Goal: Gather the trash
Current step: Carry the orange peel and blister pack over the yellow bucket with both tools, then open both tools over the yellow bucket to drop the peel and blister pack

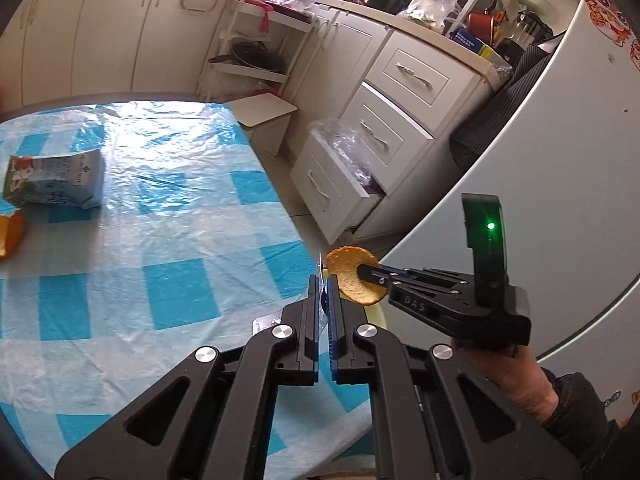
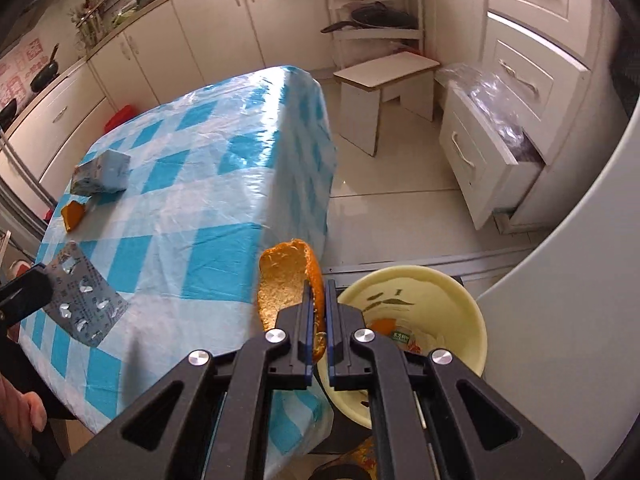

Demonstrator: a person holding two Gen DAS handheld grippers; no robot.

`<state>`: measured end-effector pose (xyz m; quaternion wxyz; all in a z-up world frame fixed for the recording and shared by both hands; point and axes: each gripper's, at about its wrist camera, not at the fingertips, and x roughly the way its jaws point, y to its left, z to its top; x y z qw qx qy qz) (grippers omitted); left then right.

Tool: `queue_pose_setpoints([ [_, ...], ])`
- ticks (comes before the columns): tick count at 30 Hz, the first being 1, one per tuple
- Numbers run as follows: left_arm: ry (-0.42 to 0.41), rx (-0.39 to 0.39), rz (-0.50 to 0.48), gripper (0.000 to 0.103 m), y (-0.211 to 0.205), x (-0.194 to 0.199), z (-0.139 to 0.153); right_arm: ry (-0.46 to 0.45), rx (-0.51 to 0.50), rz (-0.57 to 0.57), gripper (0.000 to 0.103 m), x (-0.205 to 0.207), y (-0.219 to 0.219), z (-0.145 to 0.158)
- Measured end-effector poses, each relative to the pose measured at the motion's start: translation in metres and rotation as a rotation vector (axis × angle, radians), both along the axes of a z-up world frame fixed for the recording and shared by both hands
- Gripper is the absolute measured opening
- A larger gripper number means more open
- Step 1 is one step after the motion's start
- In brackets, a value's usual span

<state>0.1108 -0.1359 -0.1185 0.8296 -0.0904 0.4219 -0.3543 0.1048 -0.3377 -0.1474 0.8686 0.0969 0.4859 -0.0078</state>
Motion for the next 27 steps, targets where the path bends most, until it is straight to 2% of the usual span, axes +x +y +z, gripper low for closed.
queue_pose_setpoints([
  [8, 0.052, -0.045, -0.055, 0.004, -0.062, 0.003, -0.009, 0.092, 0.003, -0.117, 0.008, -0.005, -0.039, -0.022],
  [9, 0.059, -0.045, -0.06, 0.004, -0.069, 0.004, -0.012, 0.099, 0.009, -0.141, 0.012, -0.007, -0.045, -0.024],
  [11, 0.078, -0.041, -0.073, 0.004, -0.085, 0.005, -0.02, 0.096, 0.022, -0.183, 0.029, -0.011, -0.058, -0.025],
  [14, 0.103, -0.019, -0.084, 0.004, -0.106, 0.007, -0.033, 0.067, 0.061, -0.264, 0.041, -0.019, -0.079, -0.02],
  [18, 0.13, 0.017, -0.099, 0.006, -0.129, 0.007, -0.049, -0.017, 0.122, -0.367, 0.047, -0.033, -0.102, -0.005],
  [22, 0.155, 0.043, -0.109, 0.007, -0.149, 0.011, -0.06, -0.111, 0.17, -0.412, 0.049, -0.041, -0.113, 0.011],
  [25, 0.169, 0.061, -0.111, 0.021, -0.158, 0.013, -0.065, -0.155, 0.188, -0.42, 0.051, -0.042, -0.117, 0.019],
  [27, 0.16, 0.071, -0.105, 0.039, -0.162, 0.012, -0.064, -0.171, 0.195, -0.423, 0.053, -0.042, -0.118, 0.022],
])
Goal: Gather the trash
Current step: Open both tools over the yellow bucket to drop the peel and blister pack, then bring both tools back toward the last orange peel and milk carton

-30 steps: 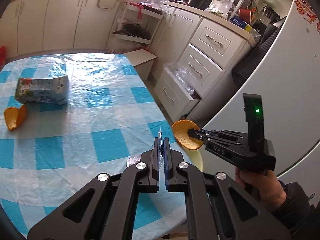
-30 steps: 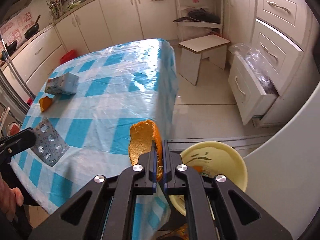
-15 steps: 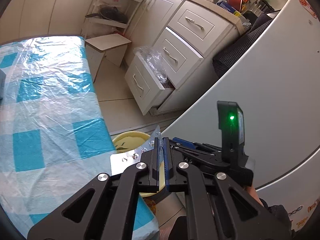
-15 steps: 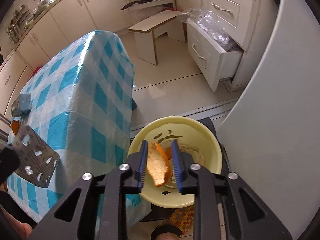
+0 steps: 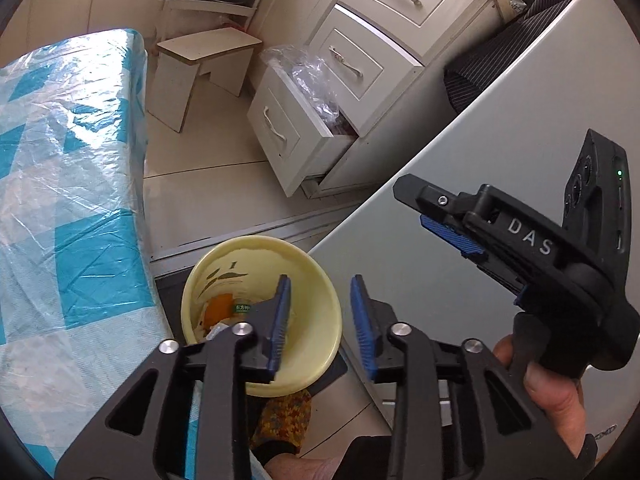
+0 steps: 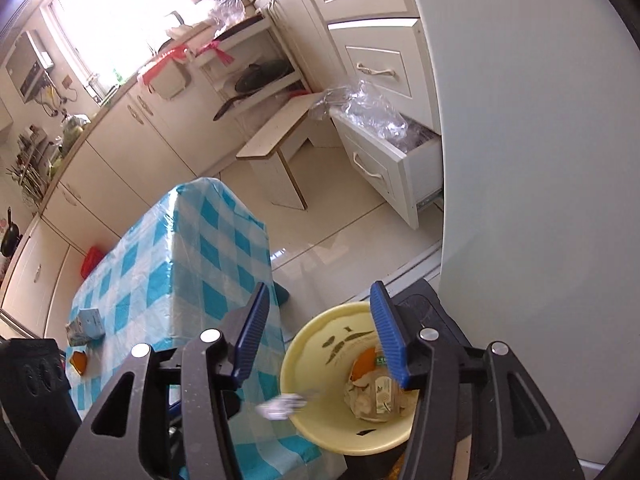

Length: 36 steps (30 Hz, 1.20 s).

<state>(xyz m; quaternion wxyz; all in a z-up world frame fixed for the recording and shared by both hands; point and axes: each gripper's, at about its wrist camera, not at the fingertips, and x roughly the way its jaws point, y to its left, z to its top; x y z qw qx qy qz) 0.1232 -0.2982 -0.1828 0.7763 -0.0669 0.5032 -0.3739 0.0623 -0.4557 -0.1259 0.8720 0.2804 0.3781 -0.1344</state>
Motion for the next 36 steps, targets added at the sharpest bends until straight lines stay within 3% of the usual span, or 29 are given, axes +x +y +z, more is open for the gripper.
queue_pose_setpoints([
  [6, -0.063, 0.026, 0.007, 0.053, 0.005, -0.005, 0.012, -0.044, 0.015, 0.001, 0.059, 0.002, 0.0, 0.006],
  [14, -0.219, 0.076, 0.138, 0.068, 0.078, -0.004, 0.048, -0.079, 0.002, 0.08, 0.066, 0.017, 0.026, 0.013],
  [25, -0.252, 0.126, 0.401, 0.07, 0.216, 0.025, 0.06, -0.037, -0.044, 0.261, 0.071, 0.051, 0.085, 0.007],
  [36, -0.304, 0.228, 0.56, 0.072, 0.305, 0.036, 0.061, -0.028, -0.136, 0.456, 0.075, 0.079, 0.165, 0.013],
])
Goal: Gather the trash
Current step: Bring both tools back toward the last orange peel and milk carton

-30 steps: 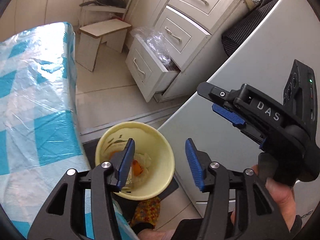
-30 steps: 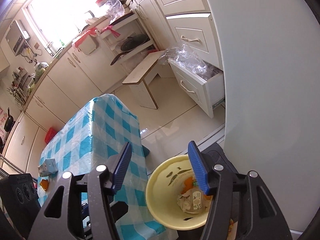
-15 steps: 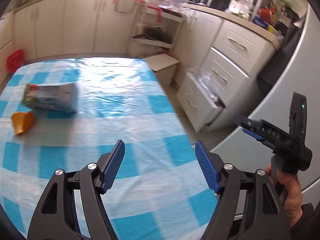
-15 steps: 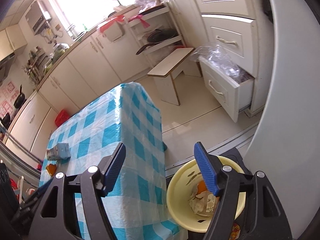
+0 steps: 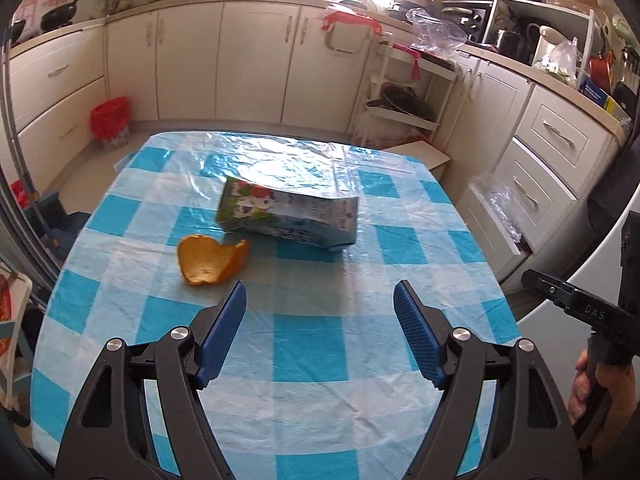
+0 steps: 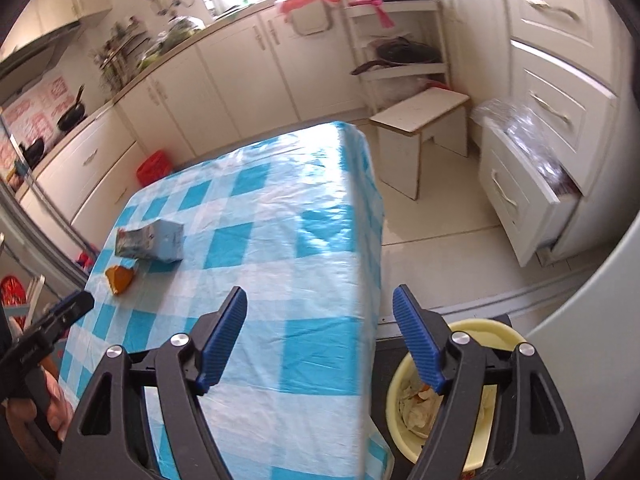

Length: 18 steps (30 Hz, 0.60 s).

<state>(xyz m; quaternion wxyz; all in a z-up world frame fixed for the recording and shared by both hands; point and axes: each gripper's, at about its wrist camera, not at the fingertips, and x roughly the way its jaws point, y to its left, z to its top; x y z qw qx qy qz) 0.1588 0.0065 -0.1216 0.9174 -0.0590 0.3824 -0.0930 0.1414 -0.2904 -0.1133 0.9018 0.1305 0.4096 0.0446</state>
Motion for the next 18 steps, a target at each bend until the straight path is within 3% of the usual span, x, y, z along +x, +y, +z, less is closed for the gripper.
queue_pose_setpoints([
  [10, 0.032, 0.02, 0.153, 0.072, 0.078, 0.032, -0.013, -0.088, -0.205, 0.278, 0.081, 0.029, 0.105, 0.019],
  [18, 0.12, 0.08, 0.13, 0.072, 0.097, 0.073, -0.039, -0.167, -0.499, 0.51, 0.081, 0.075, 0.19, 0.012],
])
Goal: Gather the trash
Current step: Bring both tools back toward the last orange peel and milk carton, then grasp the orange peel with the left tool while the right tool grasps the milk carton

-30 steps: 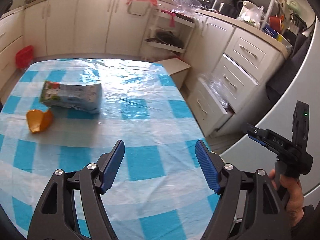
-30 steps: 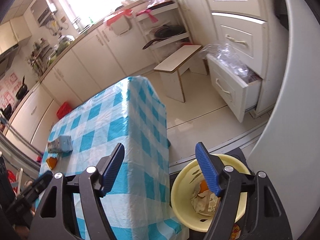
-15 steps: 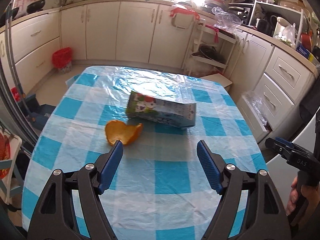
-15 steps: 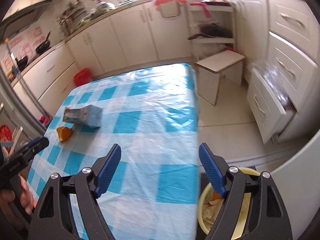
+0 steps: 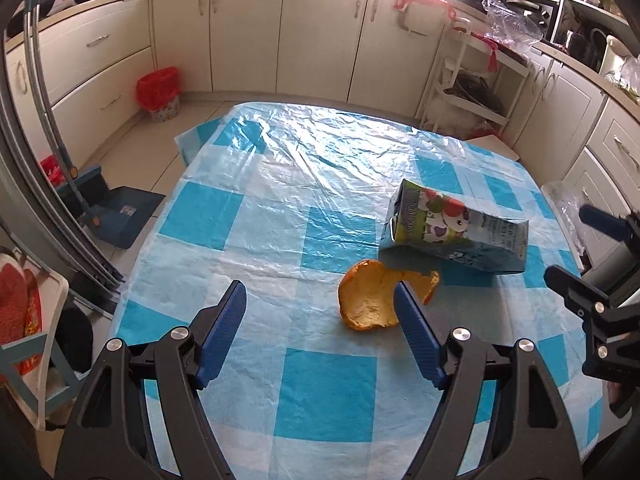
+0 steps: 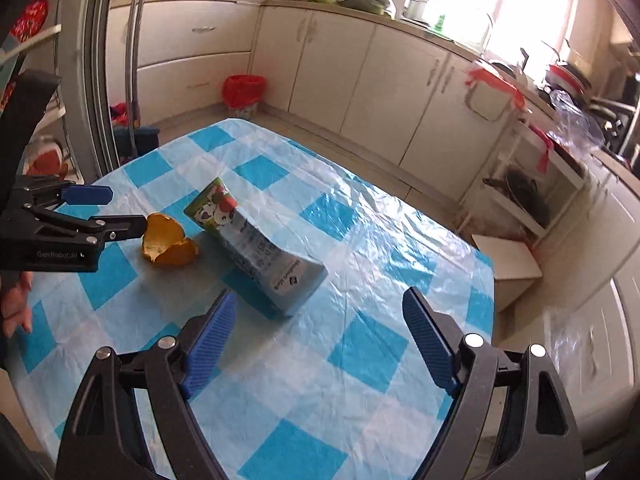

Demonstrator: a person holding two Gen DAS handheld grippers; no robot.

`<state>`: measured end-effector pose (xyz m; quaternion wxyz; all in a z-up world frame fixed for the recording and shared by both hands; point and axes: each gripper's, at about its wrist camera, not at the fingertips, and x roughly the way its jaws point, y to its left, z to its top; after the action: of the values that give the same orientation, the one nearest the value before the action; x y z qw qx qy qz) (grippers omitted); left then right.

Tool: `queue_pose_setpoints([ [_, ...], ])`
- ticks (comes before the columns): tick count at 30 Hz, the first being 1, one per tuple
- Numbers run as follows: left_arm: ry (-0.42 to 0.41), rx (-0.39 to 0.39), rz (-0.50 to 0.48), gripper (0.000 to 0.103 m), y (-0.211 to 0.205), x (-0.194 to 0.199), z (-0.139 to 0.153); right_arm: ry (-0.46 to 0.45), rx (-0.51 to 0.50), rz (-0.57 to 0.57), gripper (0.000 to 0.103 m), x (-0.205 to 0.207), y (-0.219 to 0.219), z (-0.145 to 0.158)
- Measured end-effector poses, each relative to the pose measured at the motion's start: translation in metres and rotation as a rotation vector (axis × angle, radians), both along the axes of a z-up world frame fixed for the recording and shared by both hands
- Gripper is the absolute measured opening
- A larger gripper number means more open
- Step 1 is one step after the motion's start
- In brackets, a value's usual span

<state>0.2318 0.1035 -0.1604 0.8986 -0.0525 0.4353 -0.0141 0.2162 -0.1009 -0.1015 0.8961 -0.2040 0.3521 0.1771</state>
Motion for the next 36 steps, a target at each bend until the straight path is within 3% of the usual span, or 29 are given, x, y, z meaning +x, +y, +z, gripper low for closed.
queue_pose_setpoints([
  [7, 0.013, 0.038, -0.088, 0.065, -0.017, 0.018, -0.011, 0.044, -0.144, 0.151, 0.081, 0.035, 0.048, -0.019],
  [9, 0.022, 0.036, -0.107, 0.056, -0.021, 0.023, -0.013, 0.095, -0.158, 0.174, 0.068, 0.042, 0.054, -0.027],
  [10, 0.028, 0.028, -0.112, 0.053, -0.022, 0.025, -0.015, 0.13, -0.158, 0.176, 0.052, 0.045, 0.056, -0.03],
  [11, 0.035, 0.019, -0.116, 0.043, -0.022, 0.027, -0.016, 0.141, -0.161, 0.166, 0.043, 0.046, 0.055, -0.032],
  [12, 0.05, 0.007, -0.123, 0.028, -0.023, 0.029, -0.019, 0.139, -0.156, 0.161, 0.04, 0.044, 0.054, -0.032],
  [15, 0.06, -0.028, -0.137, 0.011, -0.025, 0.029, -0.022, 0.156, -0.105, 0.127, 0.029, 0.039, 0.042, -0.026],
  [27, 0.037, -0.161, -0.228, 0.006, -0.058, -0.003, -0.004, 0.273, 0.356, -0.142, 0.028, -0.027, -0.082, -0.006],
  [36, 0.024, -0.262, -0.349, 0.006, -0.115, -0.041, 0.016, 0.256, 0.504, -0.308, 0.028, -0.066, -0.151, 0.002],
])
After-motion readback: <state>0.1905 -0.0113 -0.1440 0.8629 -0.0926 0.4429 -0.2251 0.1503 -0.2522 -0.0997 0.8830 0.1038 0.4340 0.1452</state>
